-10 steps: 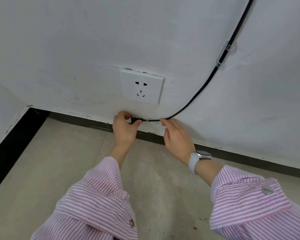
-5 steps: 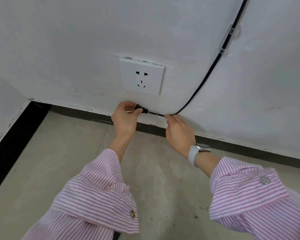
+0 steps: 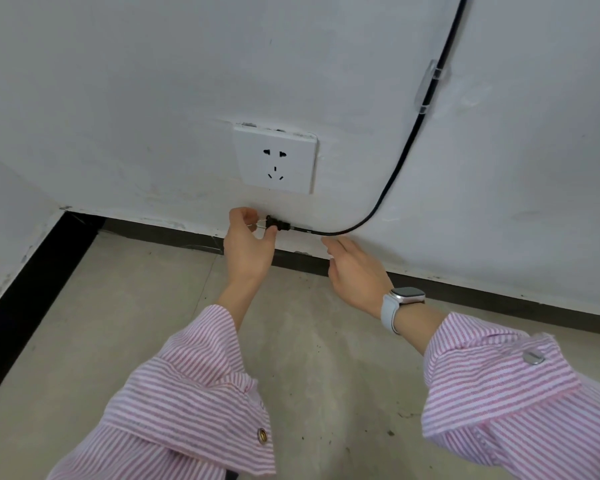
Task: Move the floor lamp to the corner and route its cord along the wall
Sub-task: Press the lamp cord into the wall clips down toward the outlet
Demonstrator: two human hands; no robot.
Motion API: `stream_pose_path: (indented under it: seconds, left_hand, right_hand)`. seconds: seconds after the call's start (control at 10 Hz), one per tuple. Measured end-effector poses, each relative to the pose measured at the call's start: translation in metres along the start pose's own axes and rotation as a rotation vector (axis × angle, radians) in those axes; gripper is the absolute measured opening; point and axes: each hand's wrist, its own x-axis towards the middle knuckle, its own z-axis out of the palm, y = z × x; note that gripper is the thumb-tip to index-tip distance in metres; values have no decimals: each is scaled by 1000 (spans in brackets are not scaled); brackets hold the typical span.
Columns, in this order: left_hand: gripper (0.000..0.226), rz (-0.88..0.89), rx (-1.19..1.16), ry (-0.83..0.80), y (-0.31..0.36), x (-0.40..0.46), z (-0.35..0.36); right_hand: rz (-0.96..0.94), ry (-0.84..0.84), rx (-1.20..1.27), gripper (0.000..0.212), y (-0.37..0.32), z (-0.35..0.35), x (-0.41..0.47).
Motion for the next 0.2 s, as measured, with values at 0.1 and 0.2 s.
stream_pose_path:
  seconds: [0.1, 0.2]
  left_hand:
    - [36, 32, 53, -5, 1, -4, -4]
    - [33, 132, 90, 43, 6, -8, -8]
  right_hand:
    - [-30, 3, 22, 43, -4, -12, -3]
    - [-98, 14, 50, 37, -6, -26, -5]
